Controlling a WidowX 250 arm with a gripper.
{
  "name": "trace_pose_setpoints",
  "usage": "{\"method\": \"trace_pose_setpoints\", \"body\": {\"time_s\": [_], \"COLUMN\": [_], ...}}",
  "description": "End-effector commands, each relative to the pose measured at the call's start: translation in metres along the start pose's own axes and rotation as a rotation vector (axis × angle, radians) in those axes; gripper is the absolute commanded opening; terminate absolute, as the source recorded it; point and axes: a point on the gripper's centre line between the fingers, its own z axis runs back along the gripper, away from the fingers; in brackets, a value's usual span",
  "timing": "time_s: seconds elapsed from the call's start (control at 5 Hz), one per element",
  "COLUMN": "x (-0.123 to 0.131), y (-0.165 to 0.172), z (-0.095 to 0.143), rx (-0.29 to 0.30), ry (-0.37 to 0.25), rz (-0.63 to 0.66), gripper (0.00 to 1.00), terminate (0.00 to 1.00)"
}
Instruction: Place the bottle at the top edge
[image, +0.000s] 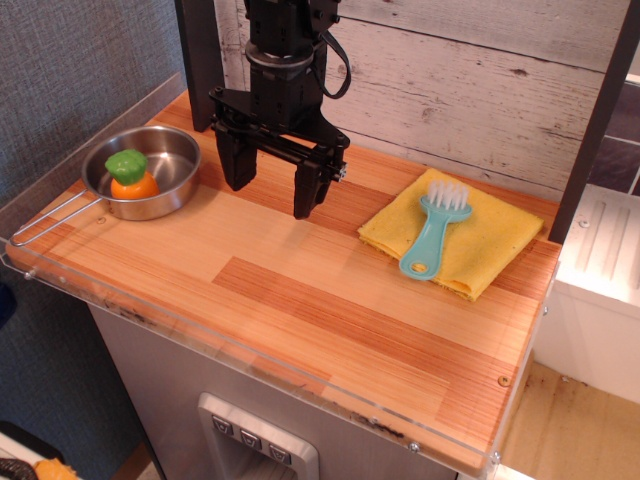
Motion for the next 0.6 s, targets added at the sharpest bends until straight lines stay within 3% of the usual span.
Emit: {"method": "trace_pose_setpoints", "body": {"time_s": [0.0, 0.4], "x": [0.000, 0.004], "y": [0.000, 0.055], "z": [0.000, 0.001], "rx": [0.000, -0.044], "ry": [0.000, -0.006], "rz": [0.000, 0.085], "gripper": [1.00, 1.00], "terminate": [0.00, 0.00]}}
